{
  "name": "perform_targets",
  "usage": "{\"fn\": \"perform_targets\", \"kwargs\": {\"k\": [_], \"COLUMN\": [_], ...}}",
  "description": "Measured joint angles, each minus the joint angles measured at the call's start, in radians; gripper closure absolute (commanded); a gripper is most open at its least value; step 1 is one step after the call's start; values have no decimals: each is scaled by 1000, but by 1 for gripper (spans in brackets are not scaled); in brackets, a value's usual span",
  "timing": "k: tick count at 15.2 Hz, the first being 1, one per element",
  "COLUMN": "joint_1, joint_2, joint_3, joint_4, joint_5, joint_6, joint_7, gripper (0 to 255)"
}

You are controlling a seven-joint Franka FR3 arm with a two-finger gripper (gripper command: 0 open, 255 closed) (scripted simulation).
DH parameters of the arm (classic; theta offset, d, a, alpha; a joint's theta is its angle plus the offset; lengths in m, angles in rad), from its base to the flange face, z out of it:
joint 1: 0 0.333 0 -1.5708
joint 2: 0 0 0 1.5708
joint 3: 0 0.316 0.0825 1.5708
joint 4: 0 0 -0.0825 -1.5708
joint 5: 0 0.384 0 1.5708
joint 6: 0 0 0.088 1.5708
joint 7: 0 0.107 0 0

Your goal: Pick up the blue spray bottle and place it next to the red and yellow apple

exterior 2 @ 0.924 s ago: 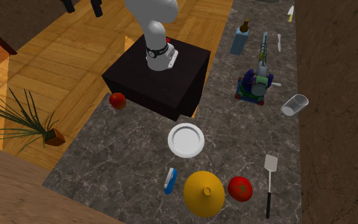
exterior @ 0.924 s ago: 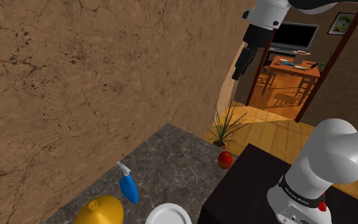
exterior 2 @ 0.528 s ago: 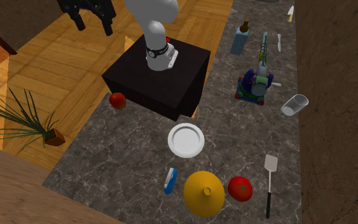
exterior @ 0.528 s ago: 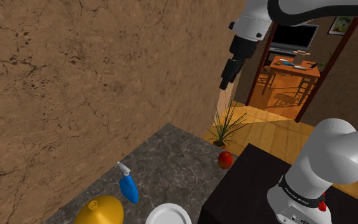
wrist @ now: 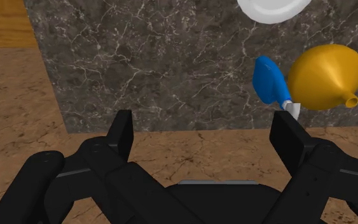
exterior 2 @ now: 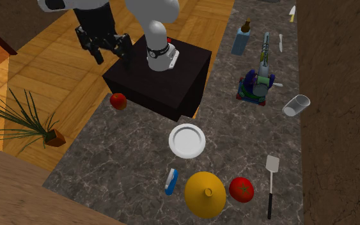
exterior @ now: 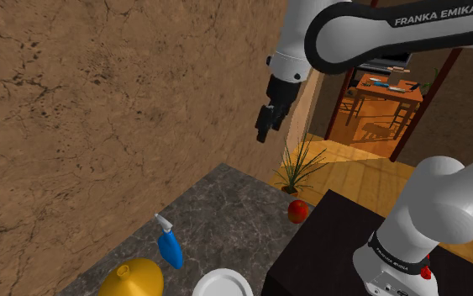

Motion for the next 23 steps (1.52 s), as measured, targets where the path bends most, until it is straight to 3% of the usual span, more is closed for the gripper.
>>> {"fn": "perform_targets", "kwargs": {"k": [10,18,23], "joint_1": [1,28,95], "joint_2": [340,660,875], "joint_3": [170,250,240], "joint_4": [94,271,419], "joint_5": [-54,-223,-347], "joint_6": [215,301,321], "joint_7": [214,440,573], "gripper": [0,0,0]}}
